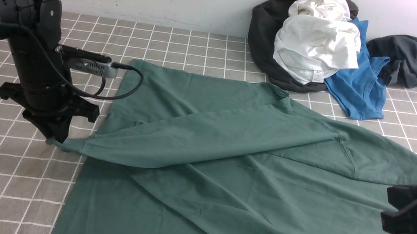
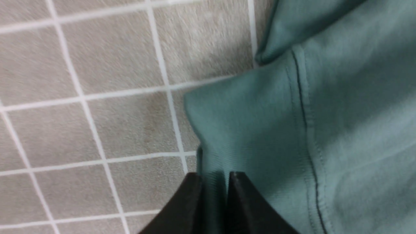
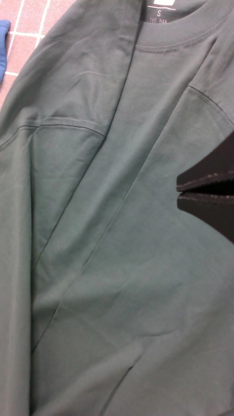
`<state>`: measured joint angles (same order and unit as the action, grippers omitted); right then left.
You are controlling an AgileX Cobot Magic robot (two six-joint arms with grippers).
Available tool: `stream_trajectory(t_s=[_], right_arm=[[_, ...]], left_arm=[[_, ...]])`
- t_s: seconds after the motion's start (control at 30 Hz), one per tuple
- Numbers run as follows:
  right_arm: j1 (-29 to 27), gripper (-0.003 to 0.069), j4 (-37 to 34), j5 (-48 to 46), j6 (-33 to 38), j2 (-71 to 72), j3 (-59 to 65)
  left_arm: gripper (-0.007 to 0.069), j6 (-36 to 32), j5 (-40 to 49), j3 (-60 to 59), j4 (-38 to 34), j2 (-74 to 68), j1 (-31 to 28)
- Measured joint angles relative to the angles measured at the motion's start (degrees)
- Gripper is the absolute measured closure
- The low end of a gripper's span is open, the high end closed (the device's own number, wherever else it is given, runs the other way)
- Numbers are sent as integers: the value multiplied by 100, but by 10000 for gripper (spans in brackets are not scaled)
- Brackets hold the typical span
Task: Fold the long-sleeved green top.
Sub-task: Use the left arm to drag and drop the cuff onto the cuff closest to the left arm, then use both arms simultaneously to clamp the lower edge of the clothing fabric
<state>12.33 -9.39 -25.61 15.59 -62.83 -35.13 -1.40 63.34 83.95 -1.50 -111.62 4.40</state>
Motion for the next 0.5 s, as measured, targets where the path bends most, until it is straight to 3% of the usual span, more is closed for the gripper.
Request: stream_trajectory(t_s=[0.27, 0.4, 0.5], right_arm=[[0, 669, -195, -373, 0, -43, -81], [0, 653, -197, -1010, -6, -433, -542], [-52, 594, -143, -1239, -11, -1235, -1207]], left_arm=[[335, 0, 197, 0, 27, 412, 48], [315, -10, 334, 0, 33, 993, 290], [314, -65, 384, -26, 33, 1559, 676]])
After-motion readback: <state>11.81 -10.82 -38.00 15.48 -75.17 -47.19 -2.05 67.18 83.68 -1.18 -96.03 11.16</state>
